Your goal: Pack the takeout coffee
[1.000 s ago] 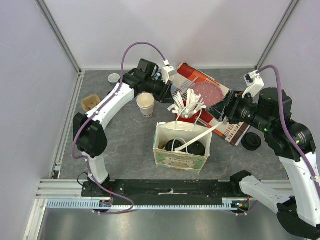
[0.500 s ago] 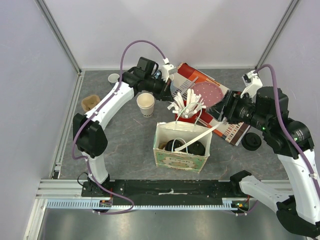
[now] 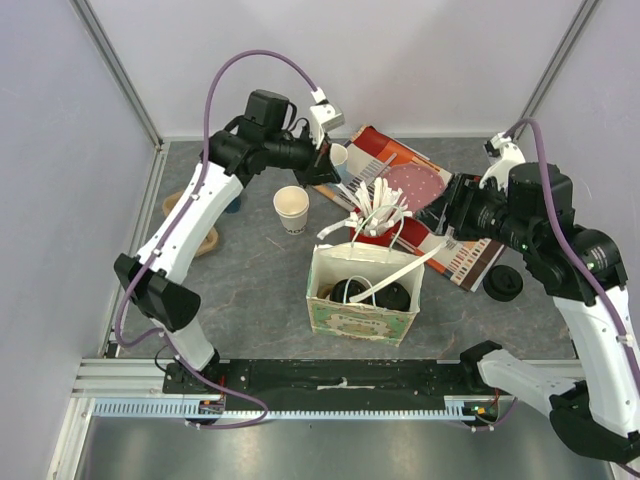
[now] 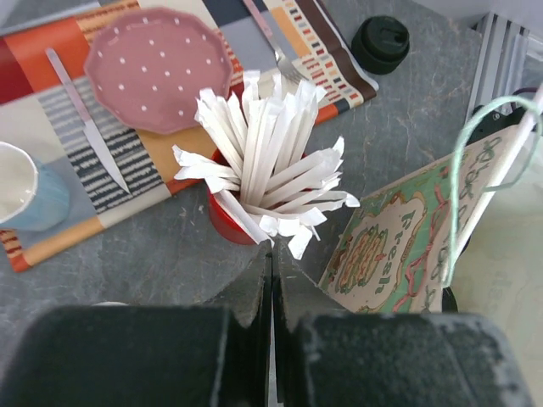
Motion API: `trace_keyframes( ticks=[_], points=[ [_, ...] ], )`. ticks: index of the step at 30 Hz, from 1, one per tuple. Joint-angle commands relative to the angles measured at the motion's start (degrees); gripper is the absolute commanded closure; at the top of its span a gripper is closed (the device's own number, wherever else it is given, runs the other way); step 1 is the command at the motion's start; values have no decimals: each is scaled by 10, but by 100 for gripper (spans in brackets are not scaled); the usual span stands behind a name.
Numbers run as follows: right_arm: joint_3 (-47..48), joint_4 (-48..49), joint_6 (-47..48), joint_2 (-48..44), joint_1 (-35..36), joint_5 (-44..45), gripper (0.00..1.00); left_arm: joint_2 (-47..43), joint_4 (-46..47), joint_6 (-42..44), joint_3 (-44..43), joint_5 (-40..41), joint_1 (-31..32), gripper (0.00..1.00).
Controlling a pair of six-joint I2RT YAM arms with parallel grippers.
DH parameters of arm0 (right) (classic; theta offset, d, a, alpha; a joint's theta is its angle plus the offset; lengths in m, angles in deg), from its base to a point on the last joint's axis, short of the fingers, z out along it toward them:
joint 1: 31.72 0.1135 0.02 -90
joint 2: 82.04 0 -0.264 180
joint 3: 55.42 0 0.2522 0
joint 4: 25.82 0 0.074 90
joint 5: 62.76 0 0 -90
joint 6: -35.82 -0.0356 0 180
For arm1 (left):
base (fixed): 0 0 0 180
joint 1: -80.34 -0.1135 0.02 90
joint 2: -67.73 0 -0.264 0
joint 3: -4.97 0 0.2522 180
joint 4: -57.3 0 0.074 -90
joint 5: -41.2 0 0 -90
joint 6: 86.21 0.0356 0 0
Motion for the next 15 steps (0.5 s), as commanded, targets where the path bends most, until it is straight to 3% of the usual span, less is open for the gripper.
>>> trace_keyframes(
  ticks=[1, 7, 11, 15],
  points=[
    [51, 36, 41, 24, -1, -8, 31, -35, 21, 17, -42, -3, 0, 98],
    [84, 47, 71, 68, -1, -22, 31, -38, 86, 13, 5, -25, 1, 98],
    [89, 78, 71, 83, -1, -50, 32, -22, 86, 2, -58, -5, -1, 98],
    [79, 154, 115, 97, -1, -80, 33, -37, 79, 50, -70, -18, -1, 98]
  ],
)
